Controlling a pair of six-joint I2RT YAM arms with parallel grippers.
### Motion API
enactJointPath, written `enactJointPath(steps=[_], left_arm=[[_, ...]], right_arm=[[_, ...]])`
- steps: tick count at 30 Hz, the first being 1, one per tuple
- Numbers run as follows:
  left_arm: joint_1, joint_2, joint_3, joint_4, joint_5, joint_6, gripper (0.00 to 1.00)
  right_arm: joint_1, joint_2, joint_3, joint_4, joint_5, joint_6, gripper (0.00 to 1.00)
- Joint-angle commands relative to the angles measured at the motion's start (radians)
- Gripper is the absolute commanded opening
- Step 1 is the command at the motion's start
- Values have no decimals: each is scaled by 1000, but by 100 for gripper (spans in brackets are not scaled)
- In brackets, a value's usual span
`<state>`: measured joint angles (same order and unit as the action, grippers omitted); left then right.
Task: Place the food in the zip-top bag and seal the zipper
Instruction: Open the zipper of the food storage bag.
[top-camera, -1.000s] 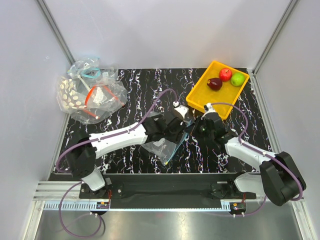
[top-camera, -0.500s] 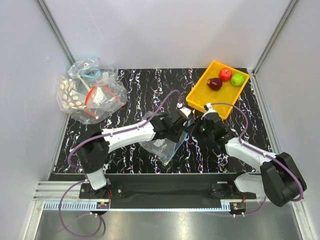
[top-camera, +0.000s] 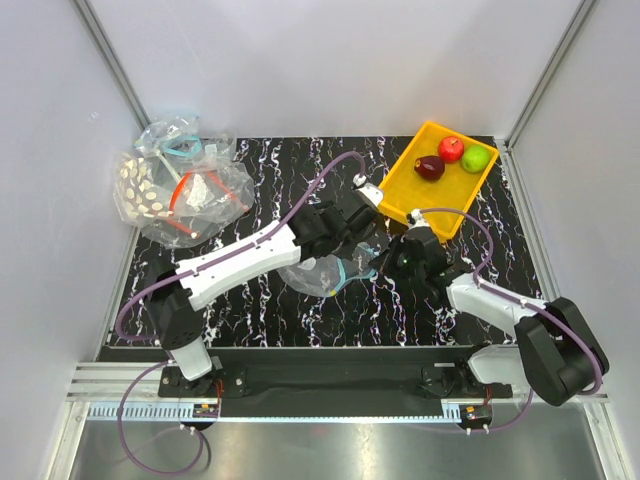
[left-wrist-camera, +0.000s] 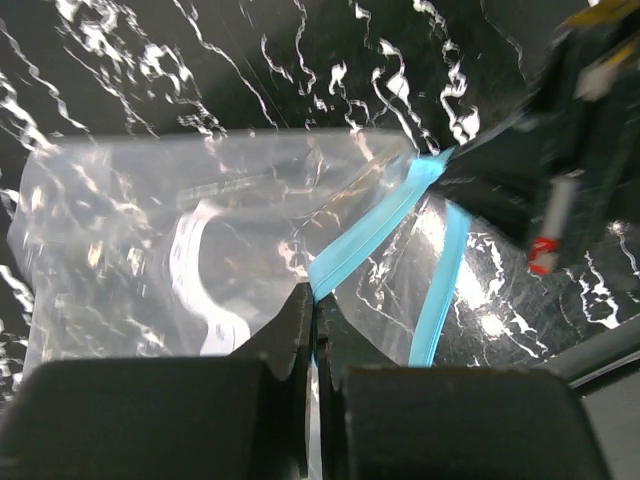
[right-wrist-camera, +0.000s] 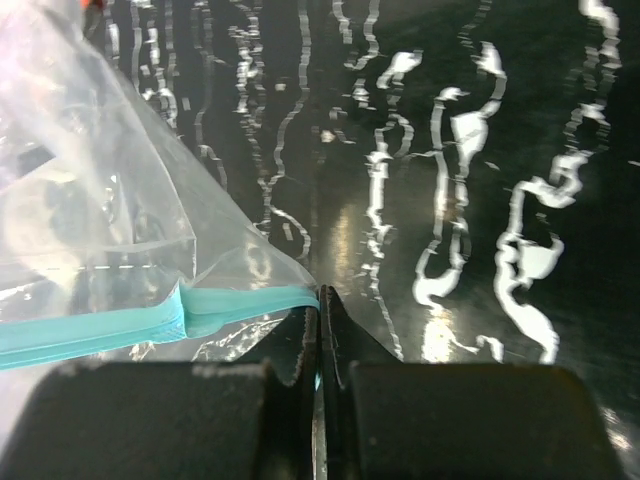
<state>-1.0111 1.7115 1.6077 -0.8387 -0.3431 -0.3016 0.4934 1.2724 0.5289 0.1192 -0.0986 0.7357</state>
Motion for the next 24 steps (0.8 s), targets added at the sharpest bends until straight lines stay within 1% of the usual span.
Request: enactJointPath(steps=[1,3,4,6,7,8,9,12,13,15,18,19,20,21,22,24], left_arm=[[-4,-47,110,-131,-117,42,0],[-6,-27,148,-169,-131,50,0],[-6,-23,152,-172,-132,50,0],[-7,-13,143,-154,-114,53,0],[-10,-13,118,-140,-108,52,0],[-9,-13,100,-99,-99,50,0],[-9,-15,83,-79,-77,48,0],[-9,-7,29,-8,-39,39,0],[-9,-4,12,3,-34,35,0],[-9,11,-2,44,-13,29,0],[-11,39,1,69,7,18,0],[-9,43,0,73,12,16,0],[-9,46,0,88,21,9,0],[-9,46,-3,93,39,6,0],[-9,45,-2,98,44,2,0],[-9,39,0,110,59,-7,0]], right_arm=[[7,25,-6,-32,54,-4,0],[7,19,-9,-27,37,-5,4],[7,-4,-18,-15,30,-6,9],[7,-34,-26,-7,10,-7,15],[7,-53,-32,-4,2,-12,20],[7,-89,-35,-4,-4,-18,25],[8,-111,-36,-7,-15,-22,37],[8,-191,-40,-56,-30,-41,58],[8,-227,-41,-70,-32,-45,59],[7,-267,-43,-88,-45,-50,58],[7,-338,-40,-115,-64,-58,42],[8,-358,-38,-115,-72,-61,39],[8,-387,-37,-115,-79,-59,39],[8,-396,-35,-115,-87,-56,42],[8,-398,-23,-125,-89,-55,49],[8,-377,3,-180,-79,-56,51]])
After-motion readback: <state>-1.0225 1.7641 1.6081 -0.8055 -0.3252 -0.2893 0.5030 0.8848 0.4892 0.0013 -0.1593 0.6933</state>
